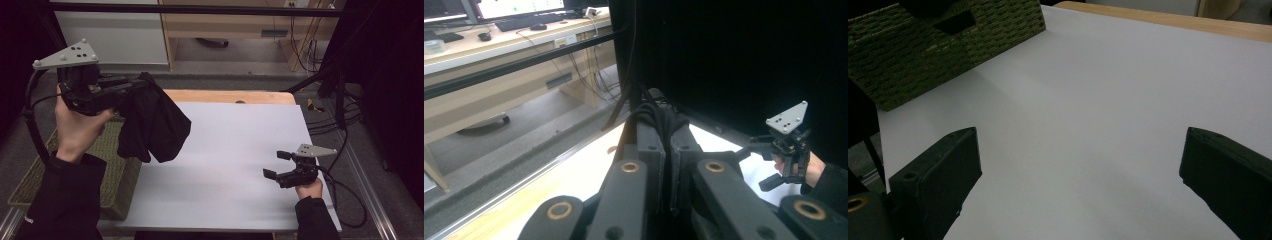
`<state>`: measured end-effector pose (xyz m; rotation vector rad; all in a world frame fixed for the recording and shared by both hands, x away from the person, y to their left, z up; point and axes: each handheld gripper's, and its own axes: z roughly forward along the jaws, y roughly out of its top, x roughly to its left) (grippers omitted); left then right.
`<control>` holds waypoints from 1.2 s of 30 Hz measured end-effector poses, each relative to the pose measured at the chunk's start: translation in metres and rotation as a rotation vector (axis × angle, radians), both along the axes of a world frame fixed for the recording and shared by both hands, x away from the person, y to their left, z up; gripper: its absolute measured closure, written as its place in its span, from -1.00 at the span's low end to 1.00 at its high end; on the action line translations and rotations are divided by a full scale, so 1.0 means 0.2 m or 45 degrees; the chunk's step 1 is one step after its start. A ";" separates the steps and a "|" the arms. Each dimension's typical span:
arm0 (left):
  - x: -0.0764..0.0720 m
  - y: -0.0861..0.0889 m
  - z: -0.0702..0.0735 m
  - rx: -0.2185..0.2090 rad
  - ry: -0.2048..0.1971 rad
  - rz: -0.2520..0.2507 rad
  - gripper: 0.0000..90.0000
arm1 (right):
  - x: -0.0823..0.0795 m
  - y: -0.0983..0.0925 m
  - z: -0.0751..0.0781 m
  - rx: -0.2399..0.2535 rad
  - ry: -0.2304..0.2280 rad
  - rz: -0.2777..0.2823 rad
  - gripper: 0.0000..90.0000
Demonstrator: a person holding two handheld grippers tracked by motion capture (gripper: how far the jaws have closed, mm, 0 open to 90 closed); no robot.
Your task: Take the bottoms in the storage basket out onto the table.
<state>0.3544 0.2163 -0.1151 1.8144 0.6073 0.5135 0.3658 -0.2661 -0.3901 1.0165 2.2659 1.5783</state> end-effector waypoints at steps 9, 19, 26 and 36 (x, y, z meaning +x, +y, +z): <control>0.01 -0.09 0.00 0.012 0.001 -0.039 0.93 | 0.00 0.00 0.00 0.003 -0.001 0.001 -0.92; 0.00 -0.17 0.01 0.020 -0.004 -0.077 0.93 | 0.00 0.00 0.00 0.007 0.001 -0.001 -0.92; 0.00 -0.23 0.02 0.034 -0.008 -0.101 0.93 | 0.00 0.00 0.00 0.010 -0.002 0.002 -0.92; 0.05 -0.28 -0.07 0.064 0.040 -0.117 0.93 | 0.00 0.00 0.00 0.008 -0.002 0.001 -0.92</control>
